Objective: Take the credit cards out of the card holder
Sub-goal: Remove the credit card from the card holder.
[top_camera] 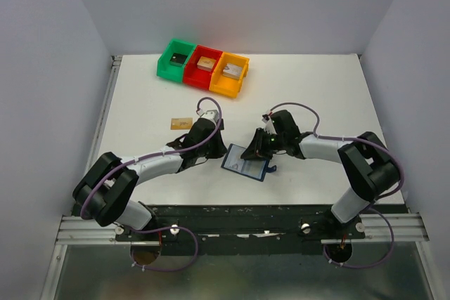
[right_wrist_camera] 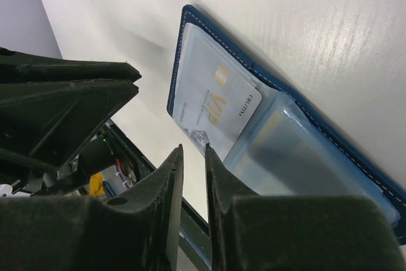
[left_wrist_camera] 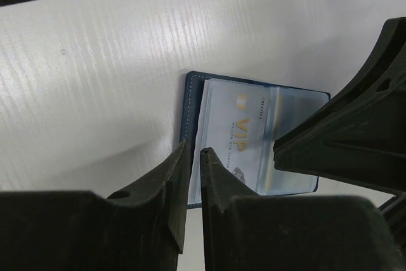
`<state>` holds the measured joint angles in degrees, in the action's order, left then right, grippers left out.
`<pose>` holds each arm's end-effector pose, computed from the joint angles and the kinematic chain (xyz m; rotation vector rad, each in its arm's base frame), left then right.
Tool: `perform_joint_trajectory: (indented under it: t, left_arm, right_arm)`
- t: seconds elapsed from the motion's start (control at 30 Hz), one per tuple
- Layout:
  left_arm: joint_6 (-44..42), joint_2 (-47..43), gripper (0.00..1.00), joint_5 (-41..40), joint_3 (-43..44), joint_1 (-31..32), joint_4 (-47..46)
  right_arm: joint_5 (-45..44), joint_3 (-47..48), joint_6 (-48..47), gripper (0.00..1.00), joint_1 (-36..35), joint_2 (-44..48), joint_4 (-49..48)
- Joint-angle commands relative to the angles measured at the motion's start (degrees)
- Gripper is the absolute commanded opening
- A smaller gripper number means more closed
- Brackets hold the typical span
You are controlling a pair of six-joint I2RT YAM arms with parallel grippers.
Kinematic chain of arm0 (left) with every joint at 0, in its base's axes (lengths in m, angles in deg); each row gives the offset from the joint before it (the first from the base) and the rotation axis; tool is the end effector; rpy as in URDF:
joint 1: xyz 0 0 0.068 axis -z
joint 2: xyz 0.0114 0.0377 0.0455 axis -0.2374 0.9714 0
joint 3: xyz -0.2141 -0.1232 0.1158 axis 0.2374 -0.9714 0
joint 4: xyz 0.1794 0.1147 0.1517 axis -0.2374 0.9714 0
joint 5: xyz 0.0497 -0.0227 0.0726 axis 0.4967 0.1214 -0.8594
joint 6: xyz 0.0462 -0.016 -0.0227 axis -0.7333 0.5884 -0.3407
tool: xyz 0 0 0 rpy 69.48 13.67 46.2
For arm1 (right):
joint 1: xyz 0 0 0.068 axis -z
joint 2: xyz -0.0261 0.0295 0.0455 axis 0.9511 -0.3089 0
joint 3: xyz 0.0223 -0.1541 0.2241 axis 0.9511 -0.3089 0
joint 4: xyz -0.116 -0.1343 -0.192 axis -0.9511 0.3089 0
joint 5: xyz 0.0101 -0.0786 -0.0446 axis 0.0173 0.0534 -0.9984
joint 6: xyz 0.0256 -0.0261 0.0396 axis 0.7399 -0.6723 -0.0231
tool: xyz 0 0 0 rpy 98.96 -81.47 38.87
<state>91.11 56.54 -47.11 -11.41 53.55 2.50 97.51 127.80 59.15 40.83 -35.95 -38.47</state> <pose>0.2195 -0.1838 0.1754 0.0155 2.3774 -0.7309 0.2533 0.1753 0.1441 0.0834 2.6352 1.2415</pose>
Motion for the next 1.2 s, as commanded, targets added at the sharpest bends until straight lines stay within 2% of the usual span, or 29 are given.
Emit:
perform_joint_trajectory:
  t: [0.0,0.37,0.73,1.17]
  left_arm:
    - [0.57,1.19,0.27,-1.81,-0.03,-0.26,-0.15]
    - [1.1,4.27,0.27,0.29,0.15,-0.26,0.12]
    - [2.59,4.45,0.26,3.03,-1.88,0.7,-2.61]
    - [1.98,-1.26,0.26,1.01,-3.55,1.58,-3.31]
  right_arm:
    - [0.44,-0.71,0.46,0.28,-0.37,-1.96,-1.23]
    - [-1.58,-0.27,-2.79,0.33,-0.29,-3.63,2.99]
    - [-3.25,1.22,-6.04,0.35,-0.29,-4.42,5.8]
    - [-3.69,3.59,-10.52,0.36,-0.29,-5.12,9.85]
